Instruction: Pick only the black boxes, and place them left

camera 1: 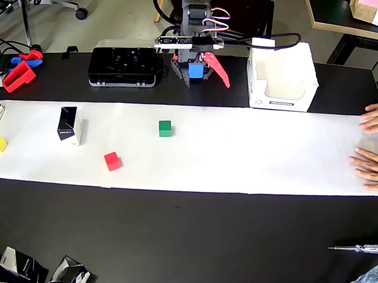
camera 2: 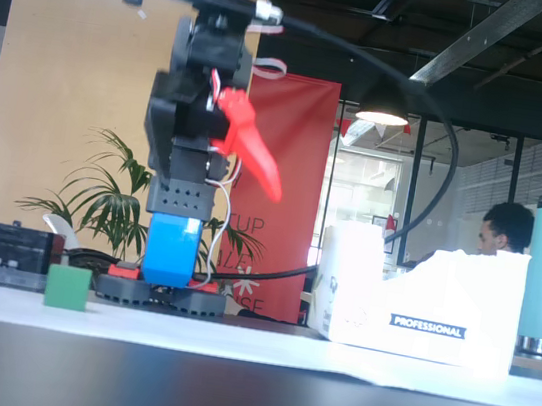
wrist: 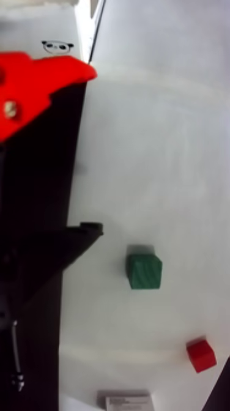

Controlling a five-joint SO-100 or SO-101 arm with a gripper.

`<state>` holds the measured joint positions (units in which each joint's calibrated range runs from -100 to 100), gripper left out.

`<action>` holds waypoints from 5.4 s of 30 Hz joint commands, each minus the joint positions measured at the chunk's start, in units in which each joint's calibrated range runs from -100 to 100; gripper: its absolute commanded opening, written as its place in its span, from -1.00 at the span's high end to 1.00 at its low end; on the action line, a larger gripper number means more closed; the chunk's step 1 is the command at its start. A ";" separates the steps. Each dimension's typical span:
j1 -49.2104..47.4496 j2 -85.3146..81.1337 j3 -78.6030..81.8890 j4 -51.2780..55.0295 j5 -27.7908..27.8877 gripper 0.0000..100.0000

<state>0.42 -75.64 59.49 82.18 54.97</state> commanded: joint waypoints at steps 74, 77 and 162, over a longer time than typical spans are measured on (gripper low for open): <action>48.31 91.56 -93.26 4.78 25.77 -0.02; 48.22 93.77 -93.26 4.78 25.66 -0.02; -55.37 44.07 -56.83 0.97 -36.23 0.75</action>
<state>-47.21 -26.74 11.03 82.18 20.88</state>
